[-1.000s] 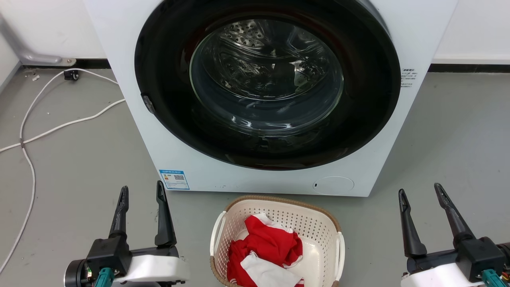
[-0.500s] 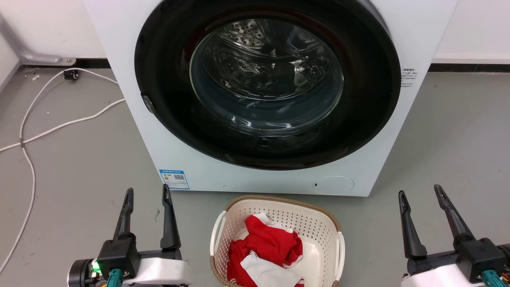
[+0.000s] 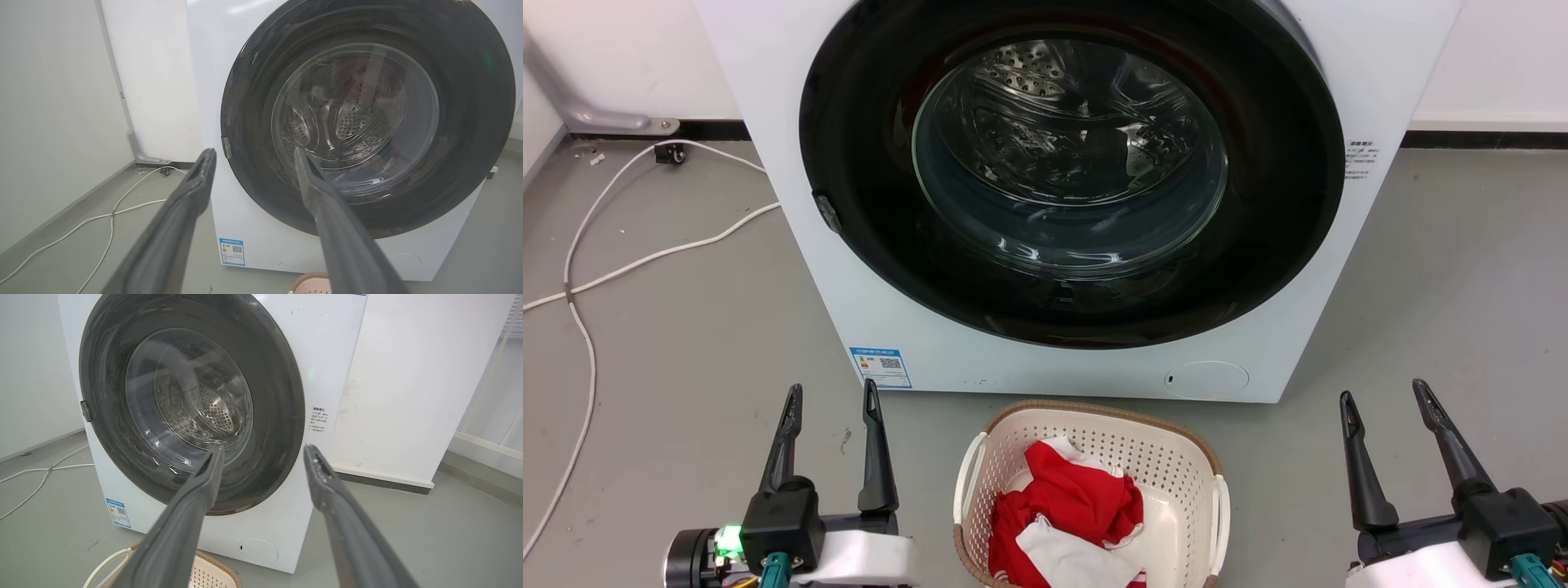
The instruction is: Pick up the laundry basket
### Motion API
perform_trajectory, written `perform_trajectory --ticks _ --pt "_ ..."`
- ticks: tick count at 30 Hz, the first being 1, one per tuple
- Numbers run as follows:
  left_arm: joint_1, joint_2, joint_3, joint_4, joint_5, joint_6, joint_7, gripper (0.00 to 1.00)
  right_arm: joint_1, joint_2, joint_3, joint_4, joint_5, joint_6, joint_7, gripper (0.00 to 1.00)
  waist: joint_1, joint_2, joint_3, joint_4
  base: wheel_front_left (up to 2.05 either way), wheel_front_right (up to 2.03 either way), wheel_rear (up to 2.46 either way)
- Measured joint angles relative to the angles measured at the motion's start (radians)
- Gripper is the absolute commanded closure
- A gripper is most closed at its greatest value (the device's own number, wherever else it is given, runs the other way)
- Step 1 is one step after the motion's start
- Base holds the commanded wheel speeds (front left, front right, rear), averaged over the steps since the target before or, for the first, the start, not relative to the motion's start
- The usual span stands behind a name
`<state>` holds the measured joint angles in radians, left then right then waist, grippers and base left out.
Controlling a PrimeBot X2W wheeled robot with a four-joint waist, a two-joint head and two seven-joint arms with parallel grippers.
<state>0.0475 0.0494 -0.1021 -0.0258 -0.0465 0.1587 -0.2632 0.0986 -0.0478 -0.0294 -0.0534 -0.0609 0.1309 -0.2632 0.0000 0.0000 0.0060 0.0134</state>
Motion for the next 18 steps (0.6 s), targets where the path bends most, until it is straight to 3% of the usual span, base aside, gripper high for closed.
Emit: perform_trajectory --ticks 18 --pt "0.005 0.0 -0.001 0.002 0.005 0.0 0.0 0.0 0.001 0.0 0.0 0.004 0.0 0.0 0.0 0.0 0.0 0.0 0.003 0.002 0.0 0.0 0.0"
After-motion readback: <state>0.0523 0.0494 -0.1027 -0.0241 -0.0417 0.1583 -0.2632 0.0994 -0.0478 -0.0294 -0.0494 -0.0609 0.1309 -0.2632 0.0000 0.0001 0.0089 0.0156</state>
